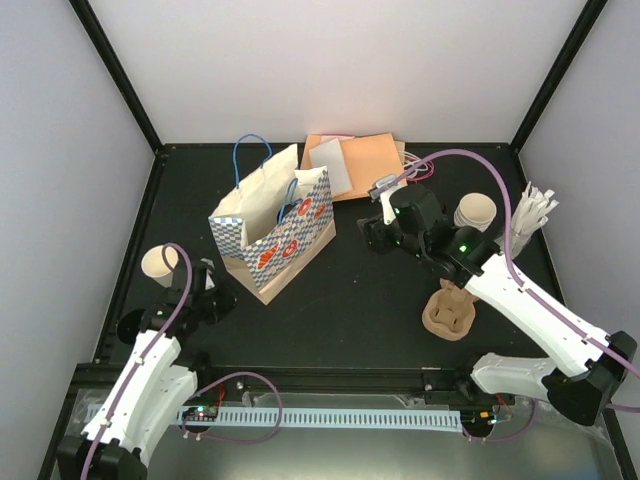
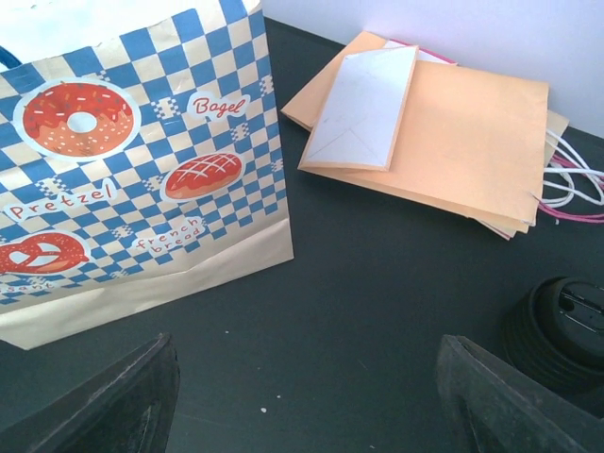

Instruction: Pack the takeout coffee

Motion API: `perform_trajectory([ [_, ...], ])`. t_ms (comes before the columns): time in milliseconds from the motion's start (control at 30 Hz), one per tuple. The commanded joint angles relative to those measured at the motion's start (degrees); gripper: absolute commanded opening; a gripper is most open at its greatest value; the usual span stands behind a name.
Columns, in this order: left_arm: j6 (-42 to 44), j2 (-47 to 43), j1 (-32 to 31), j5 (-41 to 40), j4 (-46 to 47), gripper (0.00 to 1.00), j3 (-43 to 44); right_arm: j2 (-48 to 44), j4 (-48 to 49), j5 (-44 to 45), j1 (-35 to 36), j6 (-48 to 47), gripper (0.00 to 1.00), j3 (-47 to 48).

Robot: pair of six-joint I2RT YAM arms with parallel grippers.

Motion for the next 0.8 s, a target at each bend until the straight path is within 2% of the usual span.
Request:
perform_trajectory([
  [0, -1.54, 2.63, -0.62, 1.89, 8.73, 0.02, -0.84, -1.39, 3.66, 1.41, -1.00, 1.04, 0.77, -1.47],
  [267, -2.36, 6.95, -0.71, 1.98, 15.14, 0.02, -3.66, -6.99, 9.37, 3.83, -1.07, 1.14, 0.77, -6.18],
  [767, -3.66, 19.33, -0.87, 3.10, 27.09, 0.02, -2.84, -10.16, 9.80, 4.23, -1.13, 0.83, 0.78, -8.01],
])
